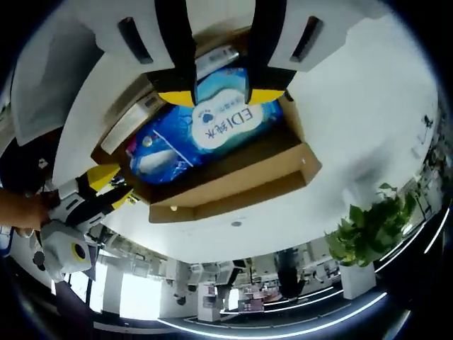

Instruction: Operate the shoe box by opening the lid, removing the specified soft item, and placing it in the target area until the item is outside and the box remains undamaged.

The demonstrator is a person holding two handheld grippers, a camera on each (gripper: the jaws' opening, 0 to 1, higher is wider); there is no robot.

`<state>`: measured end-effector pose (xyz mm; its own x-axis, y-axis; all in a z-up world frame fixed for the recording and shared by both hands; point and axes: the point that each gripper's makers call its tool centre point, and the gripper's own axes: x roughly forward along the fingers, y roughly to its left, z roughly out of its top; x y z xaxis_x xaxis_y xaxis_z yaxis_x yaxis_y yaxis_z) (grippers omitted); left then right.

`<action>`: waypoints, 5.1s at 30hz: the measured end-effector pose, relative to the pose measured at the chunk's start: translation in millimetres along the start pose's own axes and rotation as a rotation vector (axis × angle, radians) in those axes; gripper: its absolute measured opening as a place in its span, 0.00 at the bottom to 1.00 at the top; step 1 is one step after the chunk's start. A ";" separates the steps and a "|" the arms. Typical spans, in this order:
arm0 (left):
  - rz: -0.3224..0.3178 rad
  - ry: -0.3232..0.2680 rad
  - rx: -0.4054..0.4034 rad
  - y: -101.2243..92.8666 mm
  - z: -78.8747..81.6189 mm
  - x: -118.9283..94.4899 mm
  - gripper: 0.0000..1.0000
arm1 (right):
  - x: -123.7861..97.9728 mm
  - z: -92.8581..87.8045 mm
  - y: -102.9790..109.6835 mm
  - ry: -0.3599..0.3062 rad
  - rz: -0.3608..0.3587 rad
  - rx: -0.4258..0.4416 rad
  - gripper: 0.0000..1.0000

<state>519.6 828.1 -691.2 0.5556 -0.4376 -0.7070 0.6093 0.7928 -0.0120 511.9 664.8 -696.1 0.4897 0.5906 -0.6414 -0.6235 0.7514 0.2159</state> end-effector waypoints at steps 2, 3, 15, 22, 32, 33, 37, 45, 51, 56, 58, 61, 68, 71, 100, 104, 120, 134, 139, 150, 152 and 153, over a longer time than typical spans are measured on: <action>0.011 0.004 -0.004 3.3 -5.4 -3.3 0.25 | 5.5 -0.1 0.9 0.004 0.006 0.001 0.31; 0.016 0.010 -0.007 5.0 -9.2 -4.9 0.25 | 7.9 -0.2 1.1 0.005 0.008 0.000 0.31; 0.109 0.014 -0.035 31.7 -26.5 -15.7 0.23 | 33.6 8.8 5.6 0.000 0.039 0.002 0.30; 0.121 0.035 -0.082 40.0 -39.1 -15.3 0.20 | 49.2 10.7 6.1 0.007 0.052 -0.009 0.29; 0.120 0.050 -0.185 46.1 -56.3 -8.5 0.14 | 68.3 15.6 7.2 0.016 0.067 -0.016 0.28; 0.121 0.041 -0.196 47.0 -55.8 -8.3 0.14 | 70.7 16.3 7.6 0.017 0.068 -0.017 0.28; 0.117 0.035 -0.228 48.0 -56.1 -7.1 0.10 | 80.2 14.8 8.8 0.038 0.076 -0.021 0.27; 0.102 0.032 -0.262 44.7 -56.0 -4.8 0.07 | 91.1 8.2 5.0 0.087 0.056 -0.001 0.25; 0.102 0.027 -0.270 43.5 -55.6 -5.7 0.06 | 90.0 5.2 -0.1 0.098 0.037 0.073 0.22; 0.106 0.025 -0.273 43.4 -55.4 -6.0 0.06 | 94.6 9.4 7.2 0.081 0.063 0.054 0.21; 0.108 0.022 -0.275 43.3 -55.3 -6.3 0.06 | 97.2 10.8 7.1 0.080 0.061 0.049 0.20; 0.110 0.021 -0.277 43.6 -55.2 -6.0 0.06 | 103.3 8.6 4.8 0.097 0.059 0.073 0.19; 0.109 0.020 -0.279 44.3 -55.4 -6.0 0.06 | 109.6 3.6 6.8 0.123 0.051 0.098 0.06; 0.112 0.021 -0.276 45.1 -55.6 -5.7 0.06 | 107.4 4.3 9.0 0.126 0.040 0.088 0.03; 0.105 0.052 -0.242 43.4 -55.2 -5.5 0.06 | 52.2 2.1 -11.4 0.071 -0.036 0.182 0.00; 0.104 0.063 -0.227 43.6 -54.9 -5.8 0.06 | 46.7 -1.4 -14.1 0.066 -0.041 0.191 0.00; 0.117 0.026 -0.088 40.3 -21.0 -15.5 0.13 | 37.3 -11.2 -24.4 0.072 -0.071 0.171 0.00; 0.029 0.055 -0.050 15.8 -10.6 12.8 0.16 | 34.0 -16.0 -27.3 0.078 -0.092 0.144 0.00; -0.011 0.069 -0.053 9.3 -10.5 28.4 0.19 | 34.2 -16.3 -27.7 0.078 -0.094 0.136 0.00; -0.103 0.128 -0.168 -1.9 -16.3 56.4 0.17 | 33.7 -17.9 -28.3 0.071 -0.087 0.138 0.00; -0.132 0.140 -0.208 -7.1 -18.1 60.3 0.18 | 33.8 -18.1 -28.3 0.069 -0.085 0.142 0.00; -0.151 0.151 -0.228 -10.1 -20.4 63.2 0.18 | 33.9 -18.4 -28.4 0.068 -0.085 0.143 0.00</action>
<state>537.0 801.1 -750.2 0.3676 -0.5032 -0.7821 0.5266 0.8058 -0.2709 535.0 658.0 -737.5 0.4912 0.5056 -0.7093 -0.4861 0.8348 0.2584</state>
